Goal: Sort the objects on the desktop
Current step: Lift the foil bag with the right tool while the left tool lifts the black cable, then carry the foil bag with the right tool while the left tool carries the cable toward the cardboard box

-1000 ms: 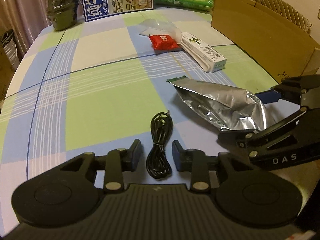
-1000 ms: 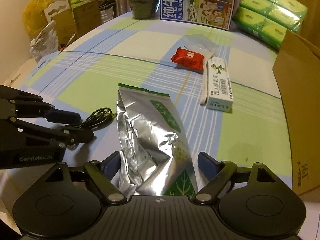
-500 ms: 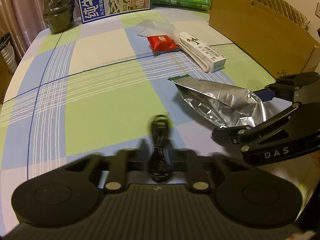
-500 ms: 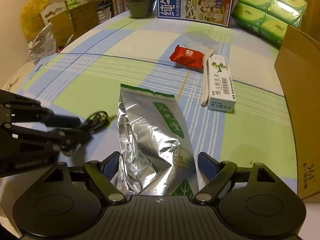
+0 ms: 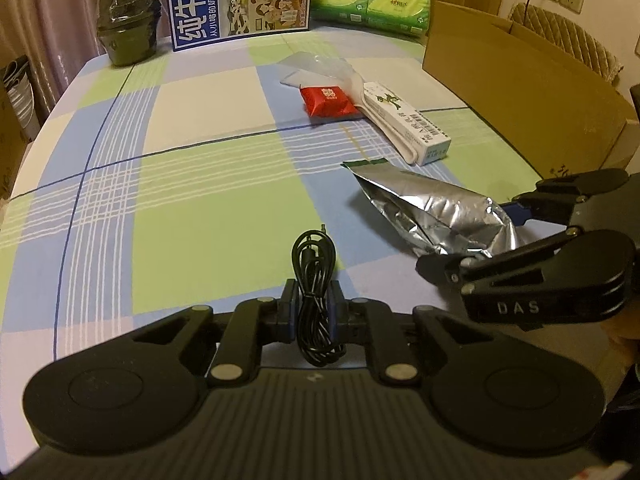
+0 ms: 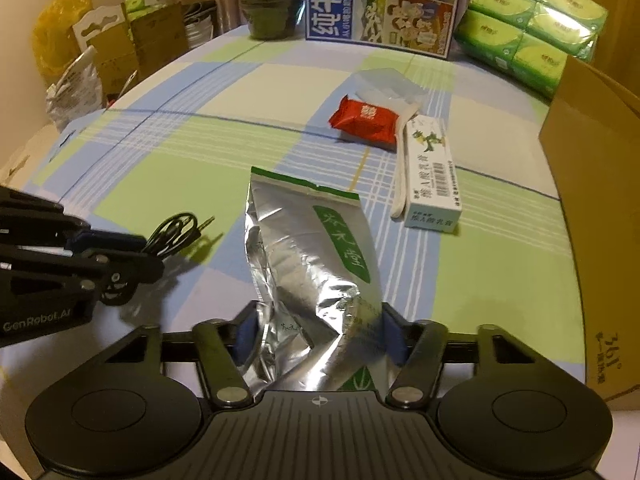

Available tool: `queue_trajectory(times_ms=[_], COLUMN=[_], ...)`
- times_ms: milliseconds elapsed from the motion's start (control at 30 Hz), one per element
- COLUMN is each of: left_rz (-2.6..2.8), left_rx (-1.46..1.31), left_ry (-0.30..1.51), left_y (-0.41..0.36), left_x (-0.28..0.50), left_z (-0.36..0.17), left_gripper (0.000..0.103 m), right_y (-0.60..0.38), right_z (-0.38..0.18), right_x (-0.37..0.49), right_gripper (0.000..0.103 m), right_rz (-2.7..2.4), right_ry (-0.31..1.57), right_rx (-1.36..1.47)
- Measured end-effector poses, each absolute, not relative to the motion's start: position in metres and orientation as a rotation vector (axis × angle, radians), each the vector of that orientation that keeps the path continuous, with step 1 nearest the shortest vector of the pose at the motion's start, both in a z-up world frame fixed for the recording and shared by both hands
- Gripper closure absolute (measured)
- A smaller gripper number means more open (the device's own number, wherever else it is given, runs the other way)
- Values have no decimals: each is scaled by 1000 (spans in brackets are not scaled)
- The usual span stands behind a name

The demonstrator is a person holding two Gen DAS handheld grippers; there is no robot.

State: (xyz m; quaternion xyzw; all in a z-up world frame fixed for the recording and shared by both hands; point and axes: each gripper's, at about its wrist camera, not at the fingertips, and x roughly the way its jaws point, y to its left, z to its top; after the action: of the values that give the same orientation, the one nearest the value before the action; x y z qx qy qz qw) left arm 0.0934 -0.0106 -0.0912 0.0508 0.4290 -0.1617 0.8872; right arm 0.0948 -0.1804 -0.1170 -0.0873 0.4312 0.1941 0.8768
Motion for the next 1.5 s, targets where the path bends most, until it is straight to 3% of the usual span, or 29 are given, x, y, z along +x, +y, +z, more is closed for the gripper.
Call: queue_trajectory(times_ms=[1500], left_rz=[-288], left_rx=[-8], left_ry=[824], left_y=[-28], left_x=[44], left_z=[-48], left_gripper=[92], right_y=[-217], right_z=[-66], right_x=[21], right_gripper=[53], right_rz=[331], right_ry=[780], right_rx=[-16])
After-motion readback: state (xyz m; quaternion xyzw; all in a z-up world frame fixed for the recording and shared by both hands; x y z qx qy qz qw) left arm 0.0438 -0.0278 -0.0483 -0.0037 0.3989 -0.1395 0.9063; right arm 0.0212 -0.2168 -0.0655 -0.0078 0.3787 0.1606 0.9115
